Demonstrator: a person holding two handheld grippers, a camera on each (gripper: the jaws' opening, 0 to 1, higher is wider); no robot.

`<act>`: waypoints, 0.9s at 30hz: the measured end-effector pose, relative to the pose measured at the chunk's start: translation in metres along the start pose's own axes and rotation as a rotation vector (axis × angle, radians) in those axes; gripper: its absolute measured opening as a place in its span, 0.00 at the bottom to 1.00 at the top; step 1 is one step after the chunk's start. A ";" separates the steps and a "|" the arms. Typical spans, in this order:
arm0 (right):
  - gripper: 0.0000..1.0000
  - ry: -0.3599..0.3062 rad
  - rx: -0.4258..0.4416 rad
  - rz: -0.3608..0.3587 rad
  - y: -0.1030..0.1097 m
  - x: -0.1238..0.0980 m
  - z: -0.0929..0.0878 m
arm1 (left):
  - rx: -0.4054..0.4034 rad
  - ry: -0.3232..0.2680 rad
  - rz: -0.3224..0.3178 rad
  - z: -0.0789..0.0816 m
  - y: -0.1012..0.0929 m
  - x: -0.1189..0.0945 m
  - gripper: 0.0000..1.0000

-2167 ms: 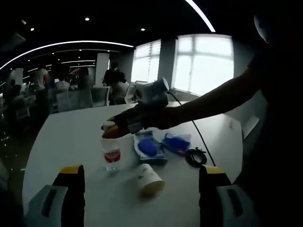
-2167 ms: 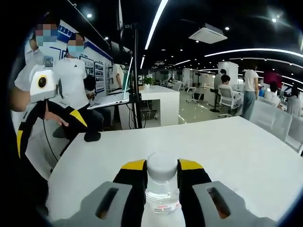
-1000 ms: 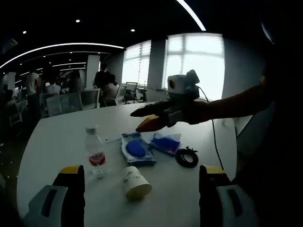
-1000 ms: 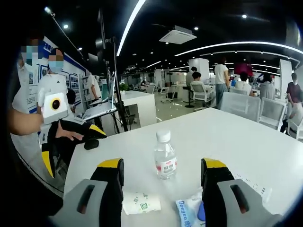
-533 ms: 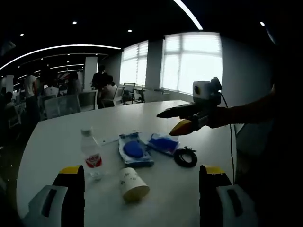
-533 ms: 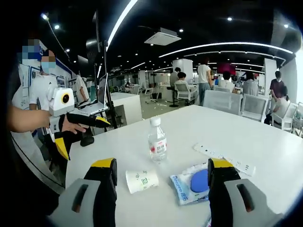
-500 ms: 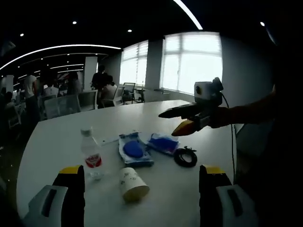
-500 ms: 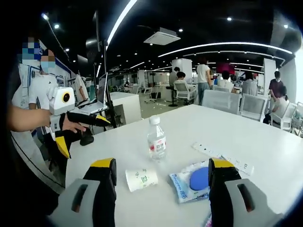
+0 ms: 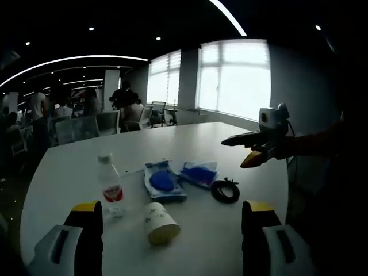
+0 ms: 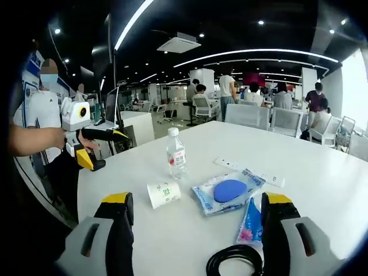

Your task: Arrange the tabletop items into an orderly group along one side of the table until the central work area is clear of visible clutter.

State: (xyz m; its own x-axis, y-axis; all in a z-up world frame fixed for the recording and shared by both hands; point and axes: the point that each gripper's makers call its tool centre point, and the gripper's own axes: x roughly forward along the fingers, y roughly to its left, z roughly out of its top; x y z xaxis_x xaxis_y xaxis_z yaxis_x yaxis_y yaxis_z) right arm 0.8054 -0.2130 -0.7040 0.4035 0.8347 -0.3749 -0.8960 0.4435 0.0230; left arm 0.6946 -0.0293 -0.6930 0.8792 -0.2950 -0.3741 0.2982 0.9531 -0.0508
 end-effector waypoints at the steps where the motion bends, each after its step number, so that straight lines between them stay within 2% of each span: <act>1: 0.90 0.006 0.003 -0.014 -0.003 -0.005 -0.003 | 0.001 0.000 0.000 -0.001 0.000 -0.001 1.00; 7: 0.94 0.029 0.013 -0.046 -0.005 -0.025 -0.021 | 0.000 -0.006 0.003 -0.002 0.000 -0.005 1.00; 14: 0.98 0.060 0.058 -0.085 -0.017 -0.045 -0.041 | 0.002 0.012 -0.012 -0.007 -0.015 -0.005 1.00; 22: 1.00 0.119 0.081 -0.094 -0.021 -0.059 -0.059 | -0.016 0.048 -0.013 -0.020 -0.022 -0.007 1.00; 27: 1.00 0.138 0.094 -0.095 -0.020 -0.063 -0.067 | -0.021 0.054 -0.005 -0.024 -0.020 -0.009 1.00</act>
State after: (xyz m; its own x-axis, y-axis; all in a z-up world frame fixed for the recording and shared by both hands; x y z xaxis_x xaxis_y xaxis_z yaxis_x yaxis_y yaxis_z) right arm 0.7859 -0.2962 -0.7431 0.4506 0.7377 -0.5027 -0.8312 0.5522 0.0653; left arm 0.6721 -0.0442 -0.7107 0.8561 -0.2963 -0.4235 0.2941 0.9530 -0.0722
